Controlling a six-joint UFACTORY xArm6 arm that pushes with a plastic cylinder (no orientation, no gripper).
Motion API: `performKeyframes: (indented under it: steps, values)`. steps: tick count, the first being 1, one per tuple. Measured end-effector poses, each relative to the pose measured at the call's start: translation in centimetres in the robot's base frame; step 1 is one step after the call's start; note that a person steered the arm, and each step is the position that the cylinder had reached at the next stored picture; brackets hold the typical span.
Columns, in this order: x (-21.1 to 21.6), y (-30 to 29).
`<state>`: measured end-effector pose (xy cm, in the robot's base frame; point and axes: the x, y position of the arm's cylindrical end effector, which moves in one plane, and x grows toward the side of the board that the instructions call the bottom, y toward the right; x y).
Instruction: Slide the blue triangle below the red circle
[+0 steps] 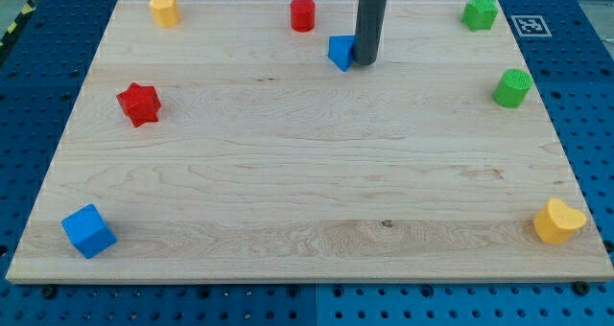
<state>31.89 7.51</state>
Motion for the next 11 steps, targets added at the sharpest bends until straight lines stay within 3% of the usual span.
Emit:
performKeyframes:
  steps: [3, 11]
  values:
    - [2.0, -1.6]
    - [-0.3, -5.6]
